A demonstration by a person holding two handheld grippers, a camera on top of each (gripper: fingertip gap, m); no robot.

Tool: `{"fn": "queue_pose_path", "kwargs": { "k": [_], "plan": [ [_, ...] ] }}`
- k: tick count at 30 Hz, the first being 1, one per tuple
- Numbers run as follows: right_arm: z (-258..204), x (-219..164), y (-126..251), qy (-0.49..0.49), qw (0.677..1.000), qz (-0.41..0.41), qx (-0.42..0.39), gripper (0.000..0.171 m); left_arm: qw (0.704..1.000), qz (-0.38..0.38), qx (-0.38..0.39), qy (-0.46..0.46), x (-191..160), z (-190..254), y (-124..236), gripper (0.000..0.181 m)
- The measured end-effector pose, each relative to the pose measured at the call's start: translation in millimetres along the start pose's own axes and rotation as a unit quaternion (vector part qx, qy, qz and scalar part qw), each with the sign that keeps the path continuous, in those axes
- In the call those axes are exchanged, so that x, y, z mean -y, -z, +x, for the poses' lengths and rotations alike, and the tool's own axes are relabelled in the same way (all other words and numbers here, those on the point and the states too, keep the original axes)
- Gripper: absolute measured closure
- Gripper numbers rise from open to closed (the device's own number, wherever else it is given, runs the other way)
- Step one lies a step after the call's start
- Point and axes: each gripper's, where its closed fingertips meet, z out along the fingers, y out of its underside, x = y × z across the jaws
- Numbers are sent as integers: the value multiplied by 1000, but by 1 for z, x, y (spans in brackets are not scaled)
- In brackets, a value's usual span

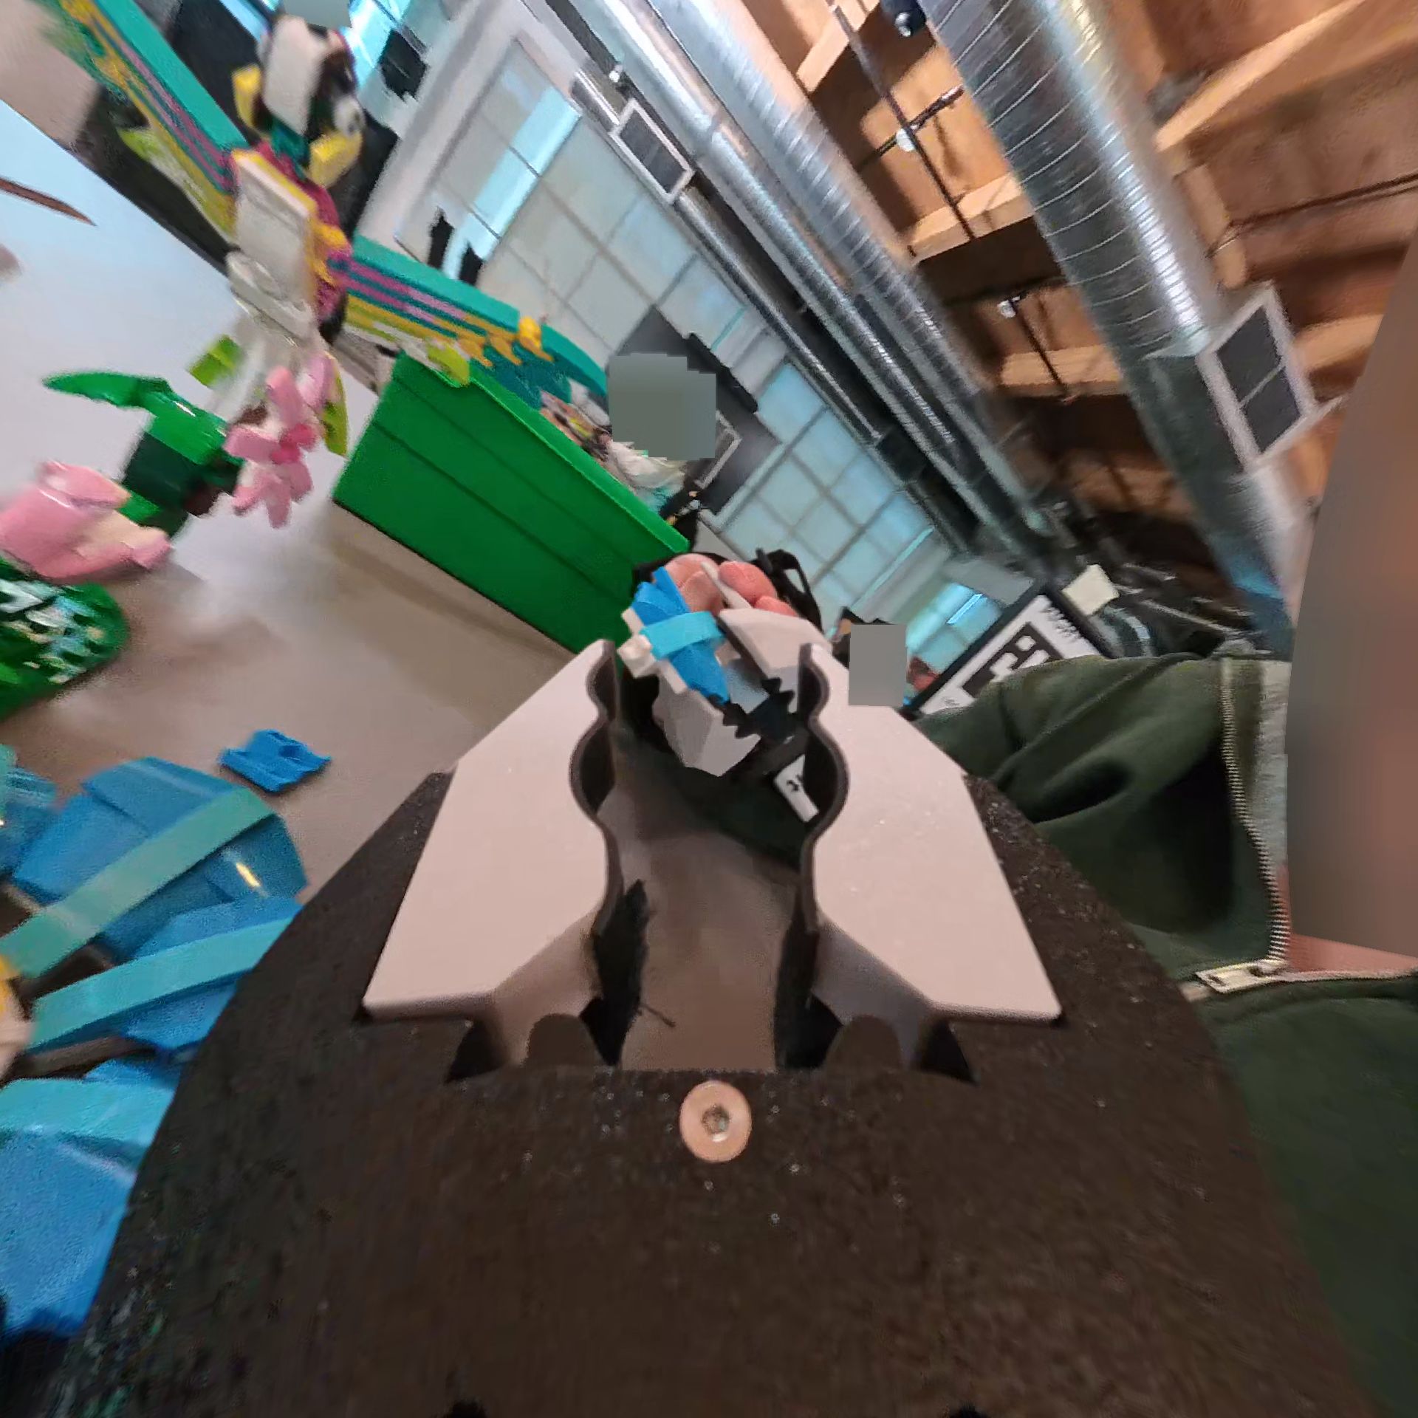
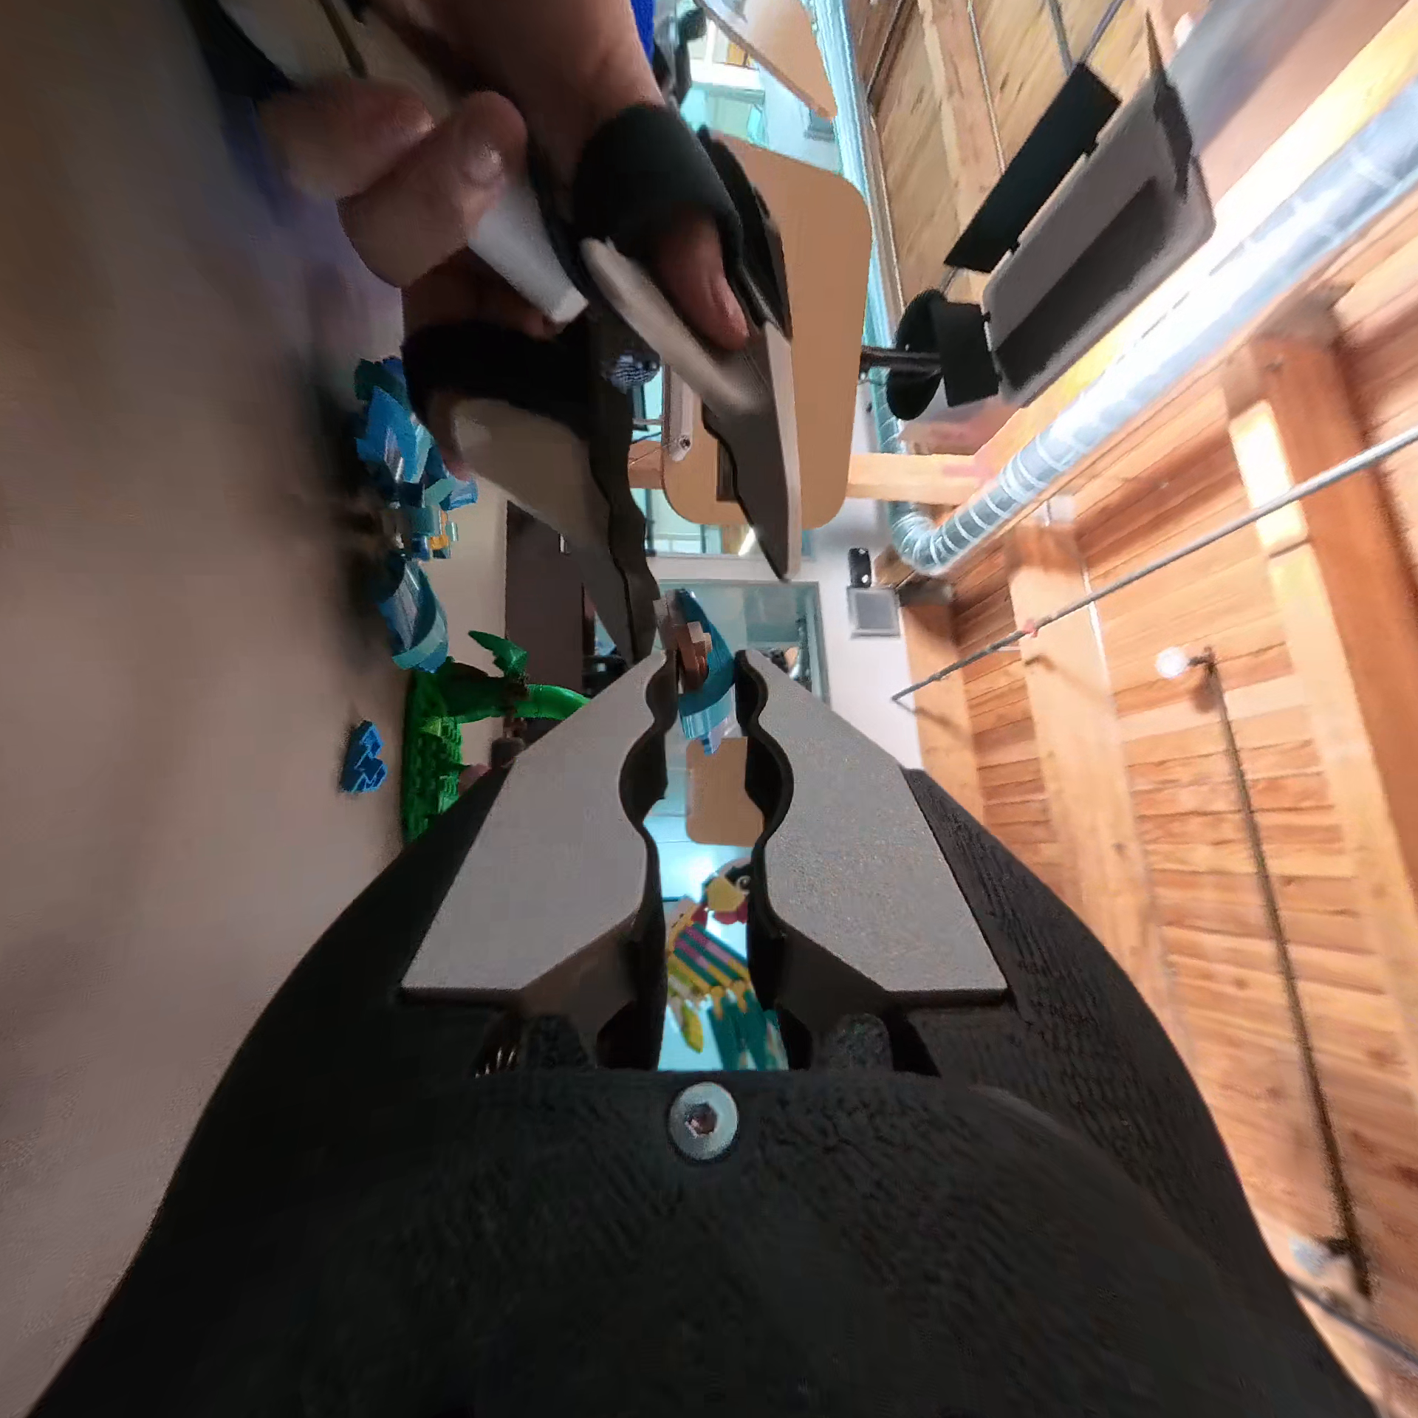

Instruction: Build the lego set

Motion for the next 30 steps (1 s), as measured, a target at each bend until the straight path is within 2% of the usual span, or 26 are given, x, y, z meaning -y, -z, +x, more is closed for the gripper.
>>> {"fn": "queue_pose_path", "kwargs": {
  "k": [2,4,7,9,11,12,13,16,18,19,21,23,30],
  "plan": [
    [-1,7,0,22,1000,9,-1,160,1000,-5,-16,18,-3,3,-2,142],
    [1,12,1,35,999,17,-8,159,1000,-3,-13,19,-3,2,-2,155],
    [3,14,1,12,1000,27,-6,158,1000,-1,-15,-9,-1,6,-1,168],
    [-2,14,3,-71,996,50,24,152,996,-21,14,-81,-4,5,-1,169],
    [-4,12,5,-225,969,75,74,131,980,-62,71,-177,-10,-5,1,168],
    [-2,9,5,-302,945,82,93,123,962,-95,107,-235,-15,-13,4,168],
    [-1,6,5,-367,920,85,112,122,935,-132,141,-299,-21,-21,7,168],
    [-25,3,6,-467,856,68,212,126,806,-246,209,-497,-39,-41,15,168],
    [-44,3,9,-462,848,53,252,132,725,-299,219,-581,-50,-51,17,168],
    [-50,4,11,-445,855,51,263,144,704,-314,212,-601,-56,-53,16,168],
    [-60,8,13,-414,865,47,279,154,677,-331,207,-624,-63,-56,14,168],
    [-69,10,14,-390,871,38,295,154,660,-340,209,-636,-64,-59,16,168],
    [-86,11,21,-349,881,34,318,153,633,-349,206,-660,-67,-62,16,168]
  ]
}}
